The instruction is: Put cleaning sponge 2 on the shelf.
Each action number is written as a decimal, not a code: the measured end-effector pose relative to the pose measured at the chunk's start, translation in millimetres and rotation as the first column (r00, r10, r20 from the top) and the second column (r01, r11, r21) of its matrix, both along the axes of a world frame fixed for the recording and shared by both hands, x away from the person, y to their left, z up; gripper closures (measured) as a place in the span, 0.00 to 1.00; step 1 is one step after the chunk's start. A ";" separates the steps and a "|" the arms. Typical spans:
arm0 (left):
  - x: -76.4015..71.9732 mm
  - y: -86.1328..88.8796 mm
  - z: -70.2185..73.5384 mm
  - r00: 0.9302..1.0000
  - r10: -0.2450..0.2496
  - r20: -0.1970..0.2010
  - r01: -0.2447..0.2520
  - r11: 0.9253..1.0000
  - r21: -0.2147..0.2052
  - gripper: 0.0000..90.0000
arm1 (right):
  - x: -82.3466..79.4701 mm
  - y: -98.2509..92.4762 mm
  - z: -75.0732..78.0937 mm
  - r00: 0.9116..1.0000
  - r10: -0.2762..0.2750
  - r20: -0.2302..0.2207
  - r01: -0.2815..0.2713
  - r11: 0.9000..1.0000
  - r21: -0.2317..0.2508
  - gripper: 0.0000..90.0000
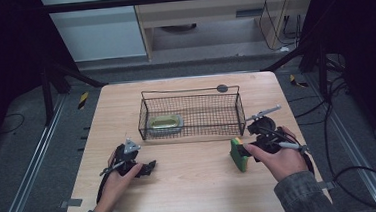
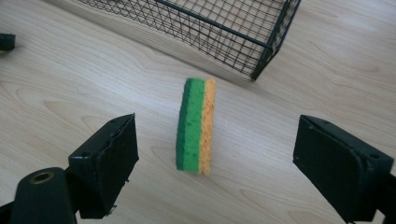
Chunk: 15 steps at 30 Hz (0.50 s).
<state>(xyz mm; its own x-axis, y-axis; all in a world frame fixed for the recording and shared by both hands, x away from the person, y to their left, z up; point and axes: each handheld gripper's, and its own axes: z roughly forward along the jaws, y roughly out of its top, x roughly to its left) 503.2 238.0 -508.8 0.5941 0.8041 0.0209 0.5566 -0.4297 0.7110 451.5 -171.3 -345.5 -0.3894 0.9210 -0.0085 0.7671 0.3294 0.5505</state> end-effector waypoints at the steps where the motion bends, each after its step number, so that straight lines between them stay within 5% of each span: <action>1: 0.2 0.0 0.0 1.000 0.000 0.000 0.000 1.000 0.001 0.00 | 3.2 1.7 -0.7 1.000 0.001 -0.011 -0.001 1.000 0.001 0.16; 15: 0.5 0.4 0.0 1.000 -0.002 -0.001 0.002 1.000 -0.001 0.00 | 33.6 21.9 -26.1 0.994 -0.011 -0.106 0.004 0.998 -0.068 0.17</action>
